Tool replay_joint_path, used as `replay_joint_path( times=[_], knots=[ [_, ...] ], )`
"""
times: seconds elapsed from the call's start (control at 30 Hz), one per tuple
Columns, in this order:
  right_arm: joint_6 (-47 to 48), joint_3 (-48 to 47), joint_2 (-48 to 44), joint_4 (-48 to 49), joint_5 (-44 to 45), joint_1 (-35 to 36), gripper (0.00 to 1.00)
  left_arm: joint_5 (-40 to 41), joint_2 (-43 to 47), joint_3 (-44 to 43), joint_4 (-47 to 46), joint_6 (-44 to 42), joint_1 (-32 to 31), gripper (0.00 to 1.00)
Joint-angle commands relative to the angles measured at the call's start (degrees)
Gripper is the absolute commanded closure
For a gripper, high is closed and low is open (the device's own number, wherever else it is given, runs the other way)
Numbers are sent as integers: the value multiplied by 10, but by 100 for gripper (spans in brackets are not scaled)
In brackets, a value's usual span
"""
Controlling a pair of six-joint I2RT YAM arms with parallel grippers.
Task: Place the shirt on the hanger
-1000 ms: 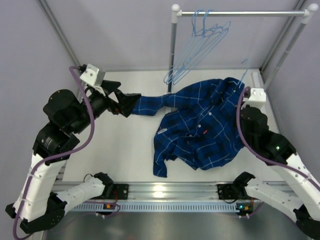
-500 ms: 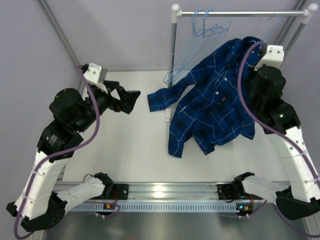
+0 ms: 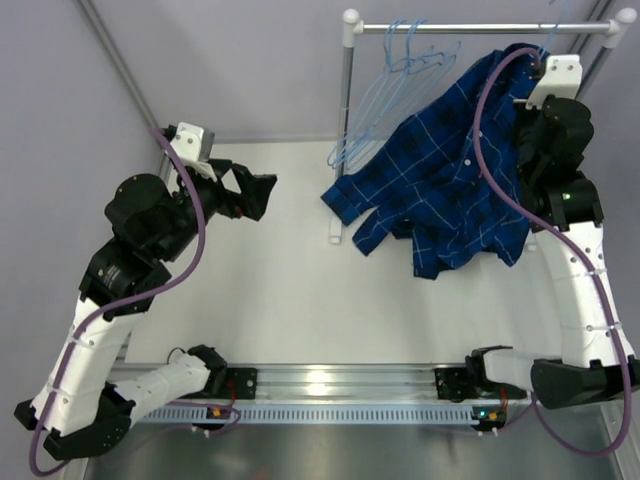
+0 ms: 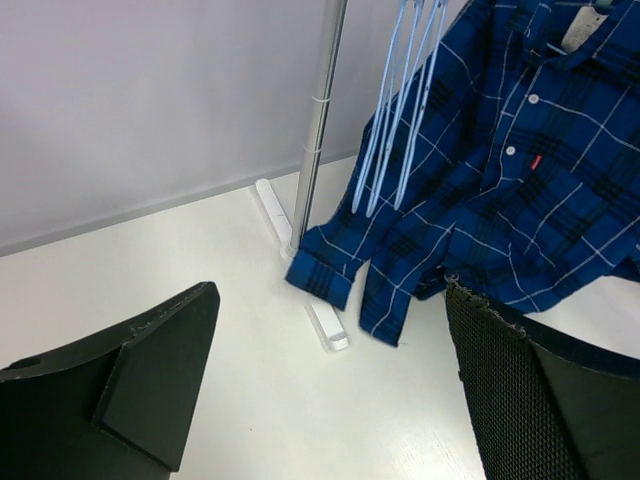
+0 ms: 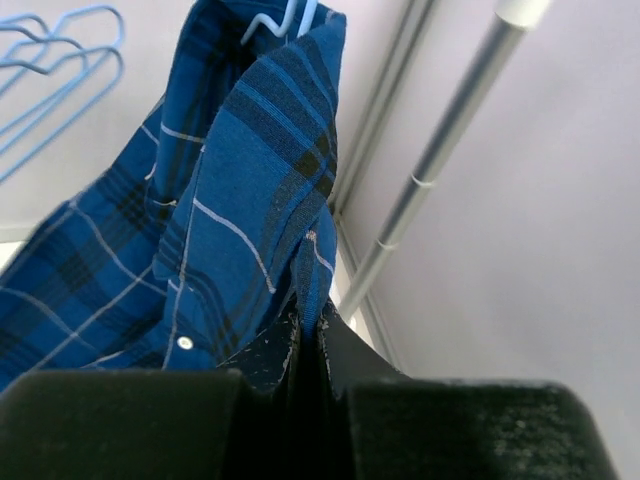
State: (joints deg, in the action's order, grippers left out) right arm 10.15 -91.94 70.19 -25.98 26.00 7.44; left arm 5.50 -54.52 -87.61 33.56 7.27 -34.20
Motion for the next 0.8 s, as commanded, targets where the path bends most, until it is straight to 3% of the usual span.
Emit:
replay_joint_path(
  times=[0.0, 0.47, 0.77],
  knots=[
    [41, 9, -23, 137, -54, -10, 100, 17, 0, 4, -35, -12, 1, 2],
    [36, 6, 26, 146, -115, -102, 100, 50, -1, 33, -49, -16, 1, 2],
    [47, 95, 11, 182, -149, -149, 100, 70, -1, 60, -59, -11, 2, 2]
  ],
)
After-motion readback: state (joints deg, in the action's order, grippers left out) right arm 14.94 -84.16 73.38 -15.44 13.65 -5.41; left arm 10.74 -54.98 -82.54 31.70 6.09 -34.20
